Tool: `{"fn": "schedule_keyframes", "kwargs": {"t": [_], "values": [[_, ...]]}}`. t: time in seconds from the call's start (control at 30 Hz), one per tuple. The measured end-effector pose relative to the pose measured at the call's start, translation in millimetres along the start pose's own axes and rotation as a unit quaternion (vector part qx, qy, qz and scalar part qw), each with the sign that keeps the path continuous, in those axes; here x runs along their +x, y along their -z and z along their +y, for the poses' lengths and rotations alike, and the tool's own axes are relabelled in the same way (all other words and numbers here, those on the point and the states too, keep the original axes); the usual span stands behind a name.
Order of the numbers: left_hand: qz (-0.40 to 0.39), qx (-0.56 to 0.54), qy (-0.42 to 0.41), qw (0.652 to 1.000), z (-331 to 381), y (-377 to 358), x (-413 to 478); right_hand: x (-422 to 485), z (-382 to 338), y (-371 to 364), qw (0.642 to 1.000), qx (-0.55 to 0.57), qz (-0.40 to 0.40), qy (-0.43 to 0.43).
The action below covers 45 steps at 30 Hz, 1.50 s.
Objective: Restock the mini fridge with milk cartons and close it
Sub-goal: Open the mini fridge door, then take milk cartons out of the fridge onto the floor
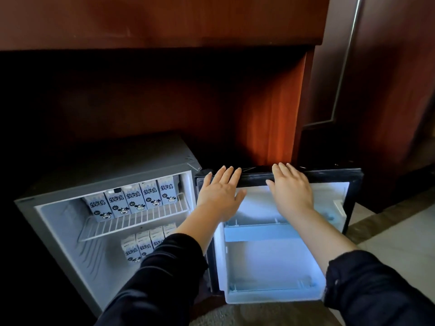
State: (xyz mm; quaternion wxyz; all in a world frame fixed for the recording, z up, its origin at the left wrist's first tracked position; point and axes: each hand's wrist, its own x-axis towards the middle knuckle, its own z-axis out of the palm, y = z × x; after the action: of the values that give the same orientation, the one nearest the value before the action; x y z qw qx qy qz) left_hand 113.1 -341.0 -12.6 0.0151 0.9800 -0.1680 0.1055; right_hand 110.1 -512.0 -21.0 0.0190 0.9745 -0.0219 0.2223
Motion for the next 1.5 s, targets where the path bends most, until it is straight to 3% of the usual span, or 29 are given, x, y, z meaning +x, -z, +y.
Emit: {"fn": "schedule_keyframes", "kwargs": {"t": [0.53,0.73,0.8,0.97,1.17,1.3,1.5], "values": [[0.045,0.002,-0.054,0.998,-20,-13,-3,19,-11,-14,0.996,0.089,0.005,-0.027],[0.039,-0.005,-0.100,0.994,-45,-12,-48,-21,-49,-11,0.966,0.183,0.136,0.119],[0.030,-0.010,-0.104,0.994,-60,-10,-69,-35,-68,-11,0.959,0.181,0.143,0.165],[-0.081,-0.033,-0.032,0.996,-109,1,-120,-60,-117,-13,0.954,0.179,0.067,0.232],[-0.188,-0.111,0.111,0.969,-167,-2,-167,-66,-183,-15,0.945,0.191,-0.016,0.264],[-0.169,-0.163,0.176,0.956,-204,-8,-178,-58,-231,-14,0.934,0.210,-0.073,0.280],[-0.053,-0.179,0.236,0.954,-252,-22,-164,-33,-291,-34,0.925,0.195,-0.113,0.307]]}}
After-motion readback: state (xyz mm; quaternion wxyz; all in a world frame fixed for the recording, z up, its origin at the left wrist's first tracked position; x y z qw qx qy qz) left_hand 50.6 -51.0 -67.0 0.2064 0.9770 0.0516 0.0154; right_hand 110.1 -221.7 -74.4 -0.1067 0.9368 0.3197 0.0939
